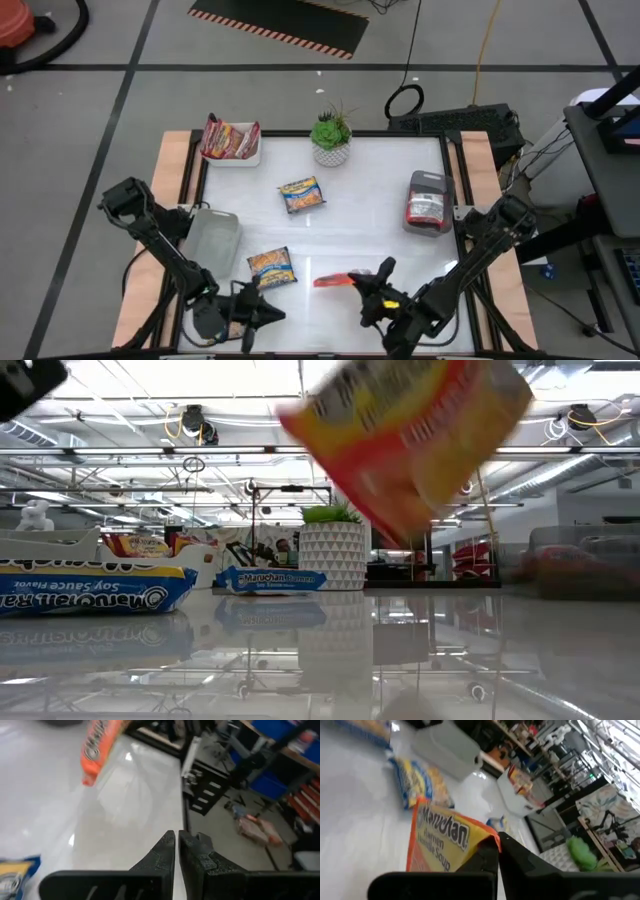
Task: Sort Maruchan noodles
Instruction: Put the orange noodle pack into the black bin
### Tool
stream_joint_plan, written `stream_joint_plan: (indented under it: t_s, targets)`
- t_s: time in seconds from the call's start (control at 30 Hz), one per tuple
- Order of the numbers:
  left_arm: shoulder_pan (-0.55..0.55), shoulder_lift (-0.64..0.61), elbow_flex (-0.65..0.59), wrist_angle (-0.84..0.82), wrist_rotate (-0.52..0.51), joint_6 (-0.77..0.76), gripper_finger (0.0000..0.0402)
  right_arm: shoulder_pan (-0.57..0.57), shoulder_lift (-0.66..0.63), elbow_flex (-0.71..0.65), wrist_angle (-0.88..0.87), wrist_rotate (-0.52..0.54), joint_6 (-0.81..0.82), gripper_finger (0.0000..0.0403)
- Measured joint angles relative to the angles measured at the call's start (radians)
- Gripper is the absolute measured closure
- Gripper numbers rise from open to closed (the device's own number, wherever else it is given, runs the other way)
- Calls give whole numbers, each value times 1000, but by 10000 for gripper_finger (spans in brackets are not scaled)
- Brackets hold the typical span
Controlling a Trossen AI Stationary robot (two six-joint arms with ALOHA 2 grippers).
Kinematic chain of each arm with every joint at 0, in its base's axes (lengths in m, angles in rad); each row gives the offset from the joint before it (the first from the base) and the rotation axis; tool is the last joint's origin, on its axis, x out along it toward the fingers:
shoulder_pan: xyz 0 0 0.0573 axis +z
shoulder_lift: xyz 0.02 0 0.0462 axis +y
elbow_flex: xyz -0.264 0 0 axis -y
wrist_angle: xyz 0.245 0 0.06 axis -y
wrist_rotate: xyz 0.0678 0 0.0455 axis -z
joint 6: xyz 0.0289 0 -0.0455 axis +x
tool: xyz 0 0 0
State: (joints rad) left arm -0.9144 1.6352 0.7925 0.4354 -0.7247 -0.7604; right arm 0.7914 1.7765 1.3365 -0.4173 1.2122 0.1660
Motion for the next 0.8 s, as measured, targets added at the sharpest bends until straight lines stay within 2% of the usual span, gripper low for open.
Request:
stream_joint_plan:
  t_s: [0.17,0.33,0.43,0.63,0.8]
  targets:
    - [-19,0,0,94,-14,180,321,1,-89,0,126,68,-172,403]
    - [-24,19,0,193,-69,364,232,1,-147,2,323,130,-338,403]
    - [-22,54,0,282,-90,463,173,1,-152,2,417,131,-427,403]
    - [1,128,0,468,-90,648,84,5,-152,2,454,120,-409,403]
    - [25,183,0,577,-92,714,69,7,-152,1,454,99,-372,403]
